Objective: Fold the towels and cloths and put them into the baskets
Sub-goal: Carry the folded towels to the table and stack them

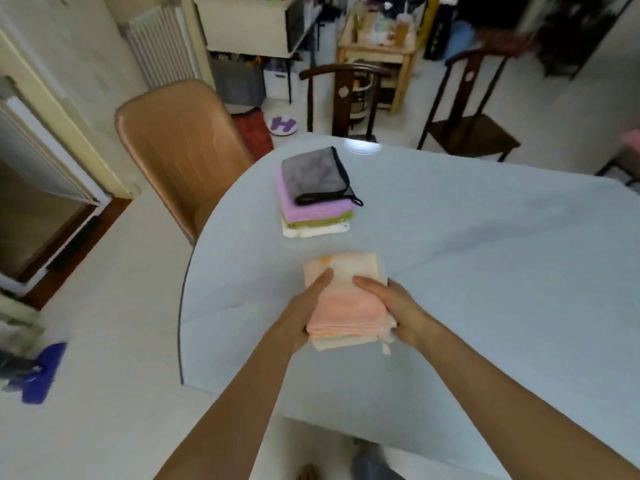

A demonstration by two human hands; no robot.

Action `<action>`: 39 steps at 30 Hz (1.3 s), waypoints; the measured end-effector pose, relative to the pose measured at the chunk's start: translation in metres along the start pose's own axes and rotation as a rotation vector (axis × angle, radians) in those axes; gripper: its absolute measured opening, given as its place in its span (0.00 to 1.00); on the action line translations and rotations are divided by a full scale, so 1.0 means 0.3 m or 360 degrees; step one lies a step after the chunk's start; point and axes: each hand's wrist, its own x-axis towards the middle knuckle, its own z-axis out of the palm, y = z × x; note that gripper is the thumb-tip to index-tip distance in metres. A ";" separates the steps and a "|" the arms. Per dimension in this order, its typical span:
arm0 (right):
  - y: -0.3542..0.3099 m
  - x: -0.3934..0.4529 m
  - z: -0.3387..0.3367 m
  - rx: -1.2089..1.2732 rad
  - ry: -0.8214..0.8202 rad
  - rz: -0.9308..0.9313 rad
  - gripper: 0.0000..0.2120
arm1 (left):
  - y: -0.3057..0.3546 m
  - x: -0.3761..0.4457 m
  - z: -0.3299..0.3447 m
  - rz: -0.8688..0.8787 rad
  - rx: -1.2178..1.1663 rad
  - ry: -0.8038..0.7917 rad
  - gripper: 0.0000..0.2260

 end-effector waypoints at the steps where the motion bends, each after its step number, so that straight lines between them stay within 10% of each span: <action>1: -0.006 -0.047 -0.041 0.0010 0.0093 -0.0064 0.30 | -0.016 -0.001 0.049 -0.0036 -0.0011 -0.0143 0.23; 8: 0.073 -0.562 -0.501 0.0274 0.0837 -0.0264 0.35 | -0.245 -0.082 0.606 -0.0048 0.0370 -0.0686 0.38; 13: 0.233 -0.996 -0.859 0.0718 0.1247 -0.0409 0.39 | -0.497 -0.321 1.112 0.0300 0.0823 -0.0892 0.14; 21: 0.586 -1.777 -1.339 0.1375 0.1282 -0.0546 0.16 | -1.116 -0.734 1.829 0.0425 0.1275 -0.1672 0.20; 39: 1.208 -2.848 -2.019 0.1829 0.2668 -0.1077 0.18 | -2.389 -1.516 2.894 -0.0631 0.2259 -0.2833 0.31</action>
